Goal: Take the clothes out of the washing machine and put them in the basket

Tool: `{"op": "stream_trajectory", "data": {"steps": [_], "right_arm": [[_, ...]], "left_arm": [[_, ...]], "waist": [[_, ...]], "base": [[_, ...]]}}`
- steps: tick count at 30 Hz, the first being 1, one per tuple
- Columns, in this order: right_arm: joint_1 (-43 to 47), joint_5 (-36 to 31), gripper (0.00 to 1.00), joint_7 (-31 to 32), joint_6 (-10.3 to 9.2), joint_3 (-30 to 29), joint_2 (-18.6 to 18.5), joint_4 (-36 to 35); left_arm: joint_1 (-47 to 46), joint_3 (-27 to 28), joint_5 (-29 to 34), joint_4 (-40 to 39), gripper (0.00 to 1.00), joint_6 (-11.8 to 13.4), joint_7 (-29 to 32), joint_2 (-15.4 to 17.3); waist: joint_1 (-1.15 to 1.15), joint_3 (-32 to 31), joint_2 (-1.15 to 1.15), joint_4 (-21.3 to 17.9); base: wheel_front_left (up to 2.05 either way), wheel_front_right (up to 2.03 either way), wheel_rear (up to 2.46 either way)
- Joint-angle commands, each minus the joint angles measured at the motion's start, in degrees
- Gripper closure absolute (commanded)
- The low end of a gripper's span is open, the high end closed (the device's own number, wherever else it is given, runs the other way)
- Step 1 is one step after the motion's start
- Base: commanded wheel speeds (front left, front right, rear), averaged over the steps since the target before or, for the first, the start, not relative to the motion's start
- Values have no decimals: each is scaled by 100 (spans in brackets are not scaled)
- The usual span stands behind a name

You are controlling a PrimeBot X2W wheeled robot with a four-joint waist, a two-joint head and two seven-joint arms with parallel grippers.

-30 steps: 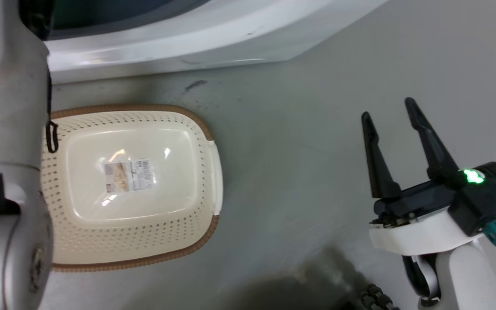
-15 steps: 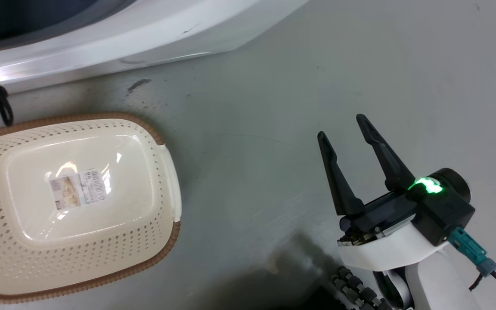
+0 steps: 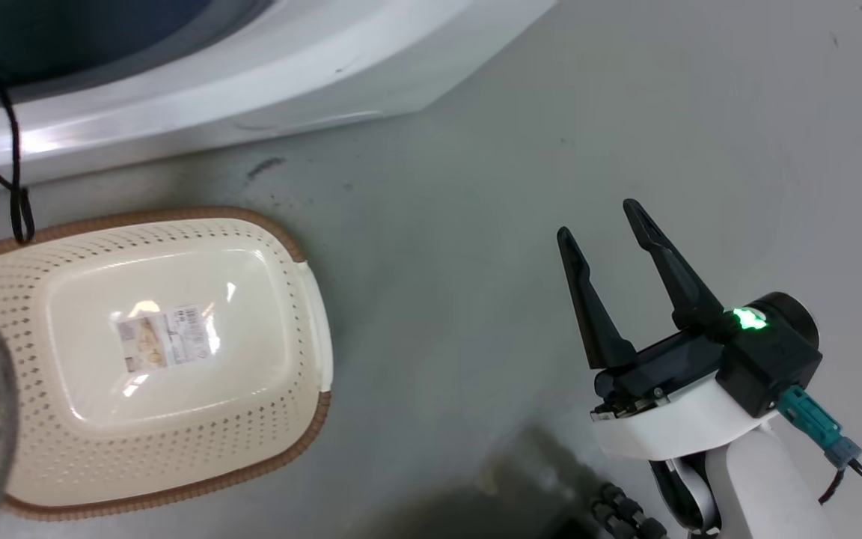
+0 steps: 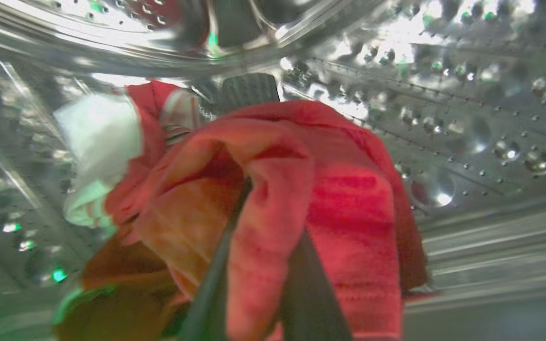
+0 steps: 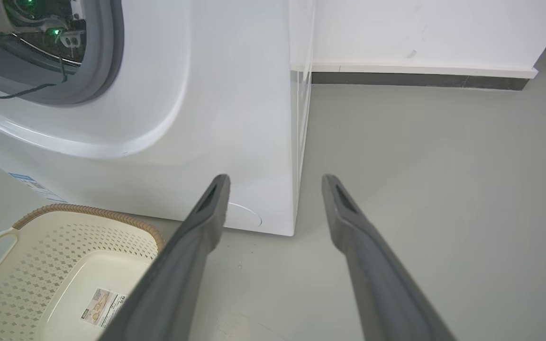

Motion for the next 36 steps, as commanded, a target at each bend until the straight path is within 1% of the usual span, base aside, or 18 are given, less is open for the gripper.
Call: {"op": "stream_trajectory", "data": {"steps": [1, 7, 10, 12, 15, 19, 23, 24, 27, 33, 34, 36], "right_arm": [[-73, -48, 0, -27, -4, -36, 5, 35], [86, -171, 0, -4, -4, -272, 4, 181], [189, -234, 0, 69, -4, -368, 4, 244], [270, -237, 0, 126, -4, -403, 4, 267], [398, -285, 0, 210, -4, -453, 2, 295], [566, -310, 0, 326, -4, -482, 3, 299], [753, -339, 0, 430, -4, -503, 4, 276], [753, -339, 0, 430, -4, -503, 4, 276], [902, -320, 0, 508, -4, -522, 4, 250], [1185, -275, 0, 627, -4, -592, 4, 159], [1277, -275, 0, 665, -4, -611, 4, 108], [1351, -281, 0, 694, -4, -646, 4, 81]], "left_arm": [[253, -16, -20, -53, 100, 25, -355, -57], [1166, -76, -26, -94, 100, 150, -1953, -327], [1626, -68, -44, -217, 100, 245, -2276, -460], [1971, -46, -57, -474, 100, 323, -2330, -556], [2579, 126, -133, -1313, 100, 418, -2342, -637], [3372, 367, -157, -2240, 100, 467, -2335, -717], [4075, 567, -202, -2822, 100, 461, -2335, -793], [4075, 567, -202, -2822, 100, 461, -2335, -793], [4532, 598, -153, -3267, 100, 407, -2335, -895], [5482, 690, -77, -4437, 100, 466, -2336, -1117], [5757, 671, -37, -4865, 100, 470, -2336, -1185], [6030, 623, 7, -5296, 100, 466, -2335, -1234]], "waist": [[-1, -264, 0, 179], [-1, -998, 0, 515], [-1, -1363, 0, 672], [-1, -1624, 0, 771], [-1, -1973, 0, 891], [-1, -2430, 0, 999], [-1, -2847, 0, 1080], [-1, -2847, 0, 1080], [-1, -3133, 0, 1125], [-1, -3591, 0, 1276], [-1, -3703, 0, 1341], [-1, -3818, 0, 1418]], "base": [[0, 0, 0], [0, 0, 0], [0, 0, 0], [0, 0, 0], [0, 0, 0], [0, 0, 0], [0, 0, 0], [0, 0, 0], [0, 0, 0], [0, 0, 0], [0, 0, 0], [0, 0, 0]]}}
